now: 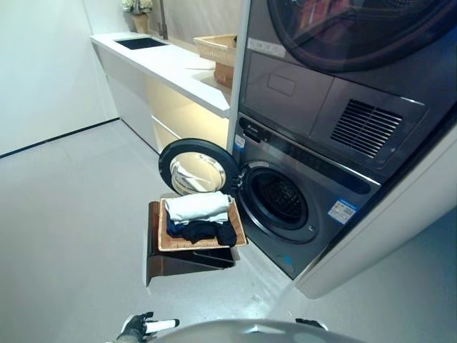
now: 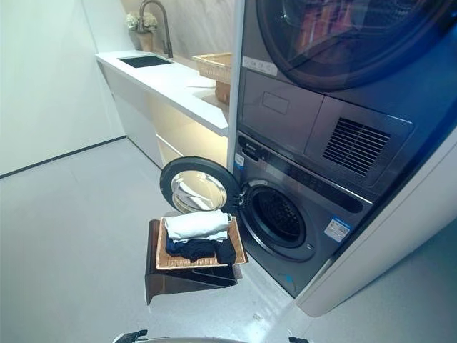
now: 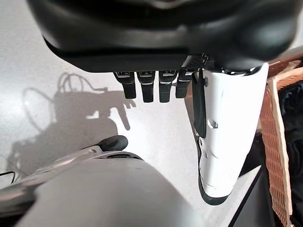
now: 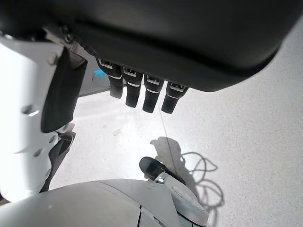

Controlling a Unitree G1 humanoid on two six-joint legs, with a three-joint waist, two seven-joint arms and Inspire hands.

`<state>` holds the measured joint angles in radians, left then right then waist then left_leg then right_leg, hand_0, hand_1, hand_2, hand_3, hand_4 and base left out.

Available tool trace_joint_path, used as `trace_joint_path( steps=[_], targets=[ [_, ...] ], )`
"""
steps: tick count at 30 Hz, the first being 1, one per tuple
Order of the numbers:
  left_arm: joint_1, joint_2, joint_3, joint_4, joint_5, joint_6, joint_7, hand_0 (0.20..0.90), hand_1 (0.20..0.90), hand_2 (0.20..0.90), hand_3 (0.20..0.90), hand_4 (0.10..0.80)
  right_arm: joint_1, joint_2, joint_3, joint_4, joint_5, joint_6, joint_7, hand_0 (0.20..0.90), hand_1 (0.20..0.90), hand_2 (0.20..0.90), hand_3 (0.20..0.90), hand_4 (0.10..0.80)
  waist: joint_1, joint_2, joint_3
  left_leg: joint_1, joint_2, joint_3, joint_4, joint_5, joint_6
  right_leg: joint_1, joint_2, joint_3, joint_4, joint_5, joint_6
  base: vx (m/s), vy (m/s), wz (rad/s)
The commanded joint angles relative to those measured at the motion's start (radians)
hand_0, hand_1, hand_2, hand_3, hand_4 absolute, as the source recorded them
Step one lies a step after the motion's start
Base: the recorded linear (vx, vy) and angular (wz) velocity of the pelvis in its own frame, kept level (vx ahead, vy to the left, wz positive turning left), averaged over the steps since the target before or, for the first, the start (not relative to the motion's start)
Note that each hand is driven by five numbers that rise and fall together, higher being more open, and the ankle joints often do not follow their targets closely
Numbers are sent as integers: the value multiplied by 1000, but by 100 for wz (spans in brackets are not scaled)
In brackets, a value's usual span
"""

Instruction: Pick up the clothes and place them into the washing machine

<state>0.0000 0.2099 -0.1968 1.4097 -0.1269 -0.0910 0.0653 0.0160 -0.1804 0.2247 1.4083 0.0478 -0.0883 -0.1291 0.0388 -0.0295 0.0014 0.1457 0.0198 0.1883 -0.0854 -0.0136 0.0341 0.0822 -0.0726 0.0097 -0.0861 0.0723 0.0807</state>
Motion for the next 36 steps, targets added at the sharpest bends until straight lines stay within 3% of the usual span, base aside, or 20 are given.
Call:
trace_joint_path(
  steps=[1,20,24,29,32,34,36],
  targets=[
    [-109,-40,30,53,0,-17,16,900,900,900,900,800,-63,-45,-13,53,13,-12,-11,900,900,900,900,800,12,37,51,25,-39,-40,-2,-49,-62,45,38,-27,26,-49,4,-5,-5,4],
    [-108,-60,4,43,-3,-19,6,900,900,900,900,800,-89,-61,9,63,-36,-5,-24,900,900,900,900,800,-11,40,52,27,-22,-27,-2,-44,-71,34,58,-13,44,-60,-10,2,-29,0],
    [-111,-57,1,39,-5,-16,9,900,900,900,900,800,-96,-64,17,55,-43,-3,-32,900,900,900,900,800,-20,46,53,32,-11,-17,-2,-43,-73,14,75,-5,87,-76,-18,8,-53,-4],
    [-113,-53,9,30,-17,-15,11,900,900,900,900,800,-119,-58,45,40,-62,-6,-34,900,900,900,900,800,-19,44,61,45,18,4,-2,-28,-77,-28,121,35,157,-111,-37,21,-104,-17],
    [-118,-45,13,22,-28,-16,13,900,900,900,900,800,-125,-51,58,30,-62,-11,-34,900,900,900,900,800,-15,20,81,21,45,2,61,-32,-85,-39,140,43,187,-126,-51,23,-189,-15],
    [-127,-43,6,9,-32,-17,14,900,900,900,900,800,-131,-52,70,17,-62,-15,-37,900,900,900,900,800,-6,-16,116,-62,66,-22,224,-48,-79,-41,145,42,214,-140,-67,2,-261,-12],
    [-142,-41,3,4,-44,-17,19,900,900,900,900,800,-135,-61,64,3,-51,-18,-43,900,900,900,900,800,-1,-39,153,-188,68,-61,393,-11,-78,-46,136,20,231,-143,-78,-68,-227,-4]
  ],
)
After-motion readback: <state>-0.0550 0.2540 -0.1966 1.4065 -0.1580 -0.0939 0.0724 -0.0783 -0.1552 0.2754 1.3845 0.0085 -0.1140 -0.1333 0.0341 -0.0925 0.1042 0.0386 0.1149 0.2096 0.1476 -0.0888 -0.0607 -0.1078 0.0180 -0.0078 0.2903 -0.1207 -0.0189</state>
